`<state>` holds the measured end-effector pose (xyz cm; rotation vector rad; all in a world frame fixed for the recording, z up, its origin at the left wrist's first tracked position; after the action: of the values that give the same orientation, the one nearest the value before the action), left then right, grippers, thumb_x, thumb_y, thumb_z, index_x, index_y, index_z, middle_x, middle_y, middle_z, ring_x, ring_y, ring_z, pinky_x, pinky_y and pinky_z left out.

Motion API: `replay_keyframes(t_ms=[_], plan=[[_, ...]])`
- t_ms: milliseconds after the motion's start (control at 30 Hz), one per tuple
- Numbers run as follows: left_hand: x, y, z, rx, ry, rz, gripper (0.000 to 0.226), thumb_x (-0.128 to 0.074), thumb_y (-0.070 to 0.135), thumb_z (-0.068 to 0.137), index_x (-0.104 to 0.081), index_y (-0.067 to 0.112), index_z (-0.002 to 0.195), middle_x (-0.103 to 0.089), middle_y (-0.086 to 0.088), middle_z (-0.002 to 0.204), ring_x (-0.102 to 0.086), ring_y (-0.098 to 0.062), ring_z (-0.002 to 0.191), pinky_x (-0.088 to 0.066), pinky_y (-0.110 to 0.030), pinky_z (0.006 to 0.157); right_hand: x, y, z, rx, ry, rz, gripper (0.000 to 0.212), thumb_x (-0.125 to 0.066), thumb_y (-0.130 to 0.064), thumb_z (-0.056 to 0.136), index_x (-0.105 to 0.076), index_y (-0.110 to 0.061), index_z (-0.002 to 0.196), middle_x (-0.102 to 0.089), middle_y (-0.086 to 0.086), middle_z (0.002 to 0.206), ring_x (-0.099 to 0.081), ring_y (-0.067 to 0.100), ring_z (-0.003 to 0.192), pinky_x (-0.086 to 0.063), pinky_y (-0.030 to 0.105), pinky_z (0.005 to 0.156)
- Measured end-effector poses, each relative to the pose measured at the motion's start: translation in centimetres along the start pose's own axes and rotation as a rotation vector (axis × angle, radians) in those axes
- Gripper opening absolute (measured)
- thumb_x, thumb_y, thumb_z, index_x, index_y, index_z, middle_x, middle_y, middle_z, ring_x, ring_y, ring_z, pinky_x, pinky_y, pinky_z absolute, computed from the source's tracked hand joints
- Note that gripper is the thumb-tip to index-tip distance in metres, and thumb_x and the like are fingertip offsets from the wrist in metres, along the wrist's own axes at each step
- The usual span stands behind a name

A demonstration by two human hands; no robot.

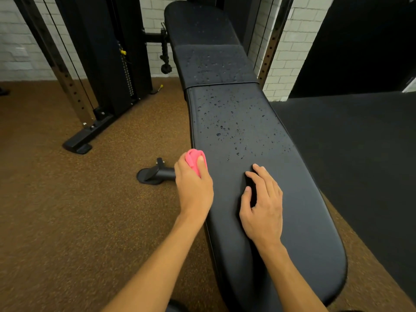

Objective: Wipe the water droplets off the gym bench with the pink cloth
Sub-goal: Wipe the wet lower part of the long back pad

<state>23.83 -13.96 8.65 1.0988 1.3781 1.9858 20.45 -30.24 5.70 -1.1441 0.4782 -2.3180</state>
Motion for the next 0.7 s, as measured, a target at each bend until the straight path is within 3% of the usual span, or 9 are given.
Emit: replay_keyframes(t_ms=[167, 333, 500, 600, 700], plan=[[-1.1, 3.0, 7.2, 0.031, -0.034, 0.061, 0.05, -0.042, 0.039, 0.114, -0.046, 0.002, 0.148, -0.053, -0.014, 0.142, -0.052, -0.028, 0.129, -0.035, -0.029, 0.098, 0.1, -0.1, 0.0, -0.013, -0.003, 0.015, 0.037, -0.06, -0.01, 0.103, -0.066, -0.016, 0.139, -0.055, -0.005, 0.157, -0.041, 0.012, 0.154, -0.033, 0.039, 0.127], [-0.7, 2.3, 4.9, -0.037, -0.025, 0.056, 0.053, -0.045, 0.039, 0.113, -0.043, 0.007, 0.154, -0.05, -0.012, 0.146, -0.052, -0.024, 0.129, -0.04, -0.029, 0.101, 0.1, 0.0, 0.0, -0.012, 0.006, 0.023, 0.038, -0.062, -0.008, 0.102, -0.066, -0.016, 0.138, -0.055, -0.005, 0.156, -0.041, 0.012, 0.154, -0.034, 0.038, 0.126], [0.4, 0.3, -0.6, -0.053, -0.038, 0.055, 0.057, -0.05, 0.039, 0.111, -0.038, 0.008, 0.158, -0.046, -0.009, 0.151, -0.048, -0.023, 0.135, -0.032, -0.018, 0.102, 0.1, 0.1, -0.1, -0.009, 0.011, 0.02, 0.037, -0.061, -0.009, 0.102, -0.066, -0.015, 0.138, -0.055, -0.005, 0.157, -0.041, 0.012, 0.154, -0.033, 0.036, 0.126], [-0.3, 1.2, 2.1, -0.071, -0.045, 0.091, 0.056, -0.05, 0.037, 0.111, -0.04, 0.003, 0.155, -0.047, -0.016, 0.149, -0.051, -0.031, 0.135, -0.04, -0.031, 0.11, 0.1, 0.1, -0.1, -0.011, 0.012, 0.024, 0.037, -0.062, -0.008, 0.102, -0.067, -0.015, 0.138, -0.055, -0.005, 0.157, -0.041, 0.012, 0.154, -0.031, 0.034, 0.127], [-1.5, 2.8, 6.1, -0.083, -0.031, 0.162, 0.056, -0.048, 0.037, 0.112, -0.04, 0.002, 0.154, -0.047, -0.019, 0.148, -0.055, -0.036, 0.13, -0.046, -0.042, 0.105, 0.1, 0.1, 0.0, -0.02, 0.01, 0.03, 0.038, -0.063, -0.007, 0.101, -0.067, -0.016, 0.138, -0.056, -0.005, 0.157, -0.042, 0.012, 0.153, -0.031, 0.034, 0.126]])
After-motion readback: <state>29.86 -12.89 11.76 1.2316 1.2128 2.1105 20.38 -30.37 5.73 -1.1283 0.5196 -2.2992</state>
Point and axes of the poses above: each hand's wrist, its own z-axis towards the middle knuckle, its own x-axis out of the back of the hand, y = z × x, the point moved 1 cm from there along z, towards the middle knuckle
